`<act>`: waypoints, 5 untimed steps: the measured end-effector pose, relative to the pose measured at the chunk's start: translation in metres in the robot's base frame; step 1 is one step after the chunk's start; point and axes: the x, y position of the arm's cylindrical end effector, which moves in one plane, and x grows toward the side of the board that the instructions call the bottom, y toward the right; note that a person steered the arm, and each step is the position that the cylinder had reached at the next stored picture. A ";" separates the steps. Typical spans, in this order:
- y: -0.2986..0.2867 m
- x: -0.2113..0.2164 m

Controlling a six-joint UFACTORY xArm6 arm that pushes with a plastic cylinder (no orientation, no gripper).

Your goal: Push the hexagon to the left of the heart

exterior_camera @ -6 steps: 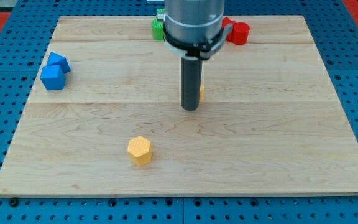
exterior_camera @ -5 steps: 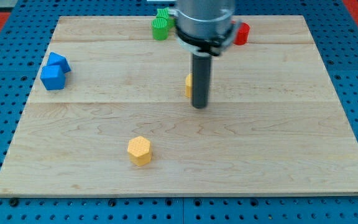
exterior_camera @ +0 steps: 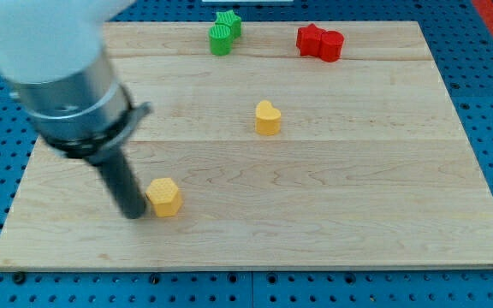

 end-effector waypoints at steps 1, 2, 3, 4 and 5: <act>0.083 0.000; 0.081 -0.013; 0.051 -0.056; 0.029 -0.074; 0.000 -0.099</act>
